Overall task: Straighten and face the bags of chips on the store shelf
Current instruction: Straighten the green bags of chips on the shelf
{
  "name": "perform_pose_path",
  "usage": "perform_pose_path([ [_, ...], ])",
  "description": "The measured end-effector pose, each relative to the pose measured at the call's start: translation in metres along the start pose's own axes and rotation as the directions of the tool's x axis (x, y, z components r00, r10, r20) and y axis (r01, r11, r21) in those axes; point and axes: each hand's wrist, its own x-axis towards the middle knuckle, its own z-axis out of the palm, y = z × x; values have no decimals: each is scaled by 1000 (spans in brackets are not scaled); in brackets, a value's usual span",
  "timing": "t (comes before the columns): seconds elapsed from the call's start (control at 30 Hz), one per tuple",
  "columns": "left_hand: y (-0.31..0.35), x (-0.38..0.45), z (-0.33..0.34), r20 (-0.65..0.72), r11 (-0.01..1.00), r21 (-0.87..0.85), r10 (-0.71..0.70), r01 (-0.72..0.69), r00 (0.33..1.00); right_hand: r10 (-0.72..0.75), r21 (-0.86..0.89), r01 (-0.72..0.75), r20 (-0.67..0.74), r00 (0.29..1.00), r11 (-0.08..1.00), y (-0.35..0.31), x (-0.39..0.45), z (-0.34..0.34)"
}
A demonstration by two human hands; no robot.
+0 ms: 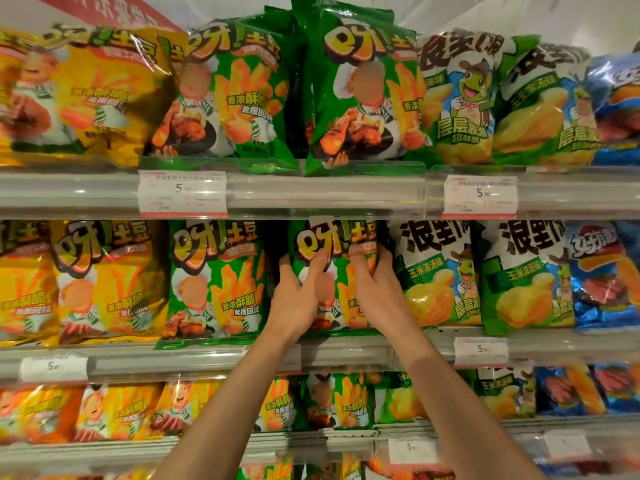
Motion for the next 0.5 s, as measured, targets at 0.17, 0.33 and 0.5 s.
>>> perform_pose_path([
  [0.17, 1, -8, -6, -80, 985, 103, 145, -136, 986, -13, -44, 14, 9, 1000, 999, -3, -8, -8],
  [0.33, 6, -18, -8, -107, 664, 516, 676, -541, 729, -545, -474, 399, -222, 808, 785, 15, -20, -43],
  [0.5, 13, -6, 9, 86, 529, 683, 626, -503, 775, -502, -809, 158, -186, 845, 566, 43, 3, -73],
])
